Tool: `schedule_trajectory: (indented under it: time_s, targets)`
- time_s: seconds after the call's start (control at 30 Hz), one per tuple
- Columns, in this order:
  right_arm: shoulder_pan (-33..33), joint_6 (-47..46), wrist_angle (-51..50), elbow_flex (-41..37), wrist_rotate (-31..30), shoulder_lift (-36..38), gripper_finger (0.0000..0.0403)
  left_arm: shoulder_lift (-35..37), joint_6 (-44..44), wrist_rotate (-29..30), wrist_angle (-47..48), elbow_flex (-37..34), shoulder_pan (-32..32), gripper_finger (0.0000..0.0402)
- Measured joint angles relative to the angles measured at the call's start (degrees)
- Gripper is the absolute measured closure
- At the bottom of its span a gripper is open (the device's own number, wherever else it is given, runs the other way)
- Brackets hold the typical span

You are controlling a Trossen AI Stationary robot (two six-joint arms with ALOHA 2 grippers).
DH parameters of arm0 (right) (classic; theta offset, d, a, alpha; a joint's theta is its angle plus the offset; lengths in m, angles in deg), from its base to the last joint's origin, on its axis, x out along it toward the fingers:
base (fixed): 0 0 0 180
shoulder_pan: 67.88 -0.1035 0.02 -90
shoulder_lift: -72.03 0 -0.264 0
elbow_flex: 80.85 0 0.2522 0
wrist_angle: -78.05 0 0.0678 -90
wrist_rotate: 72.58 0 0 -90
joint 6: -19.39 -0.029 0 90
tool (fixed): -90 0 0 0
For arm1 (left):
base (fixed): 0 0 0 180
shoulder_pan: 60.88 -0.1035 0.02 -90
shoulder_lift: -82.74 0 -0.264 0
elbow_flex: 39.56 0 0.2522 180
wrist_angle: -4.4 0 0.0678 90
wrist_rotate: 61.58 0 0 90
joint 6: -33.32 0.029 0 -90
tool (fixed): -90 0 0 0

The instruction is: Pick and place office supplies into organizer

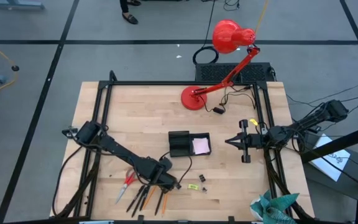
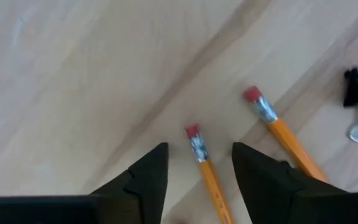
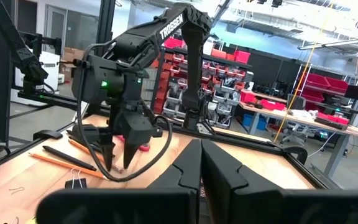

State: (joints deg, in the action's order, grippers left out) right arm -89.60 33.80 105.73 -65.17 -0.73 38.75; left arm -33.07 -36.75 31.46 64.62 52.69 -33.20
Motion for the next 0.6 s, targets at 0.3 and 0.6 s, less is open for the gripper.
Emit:
schedule_trajectory:
  time_s: [0.3, 0.6]
  targets:
    - [0.0, 0.0, -0.1, 0.0, 0.0, 0.0, 0.0399, 0.0, -3.6, -1.3, 0.0, 0.0, 2.1, 0.0211]
    - [0.0, 0.1, -0.1, 0.0, 0.0, 0.0, 0.0399, -0.9, -2.6, -0.5, 0.2, 0.2, 2.0, 0.0254]
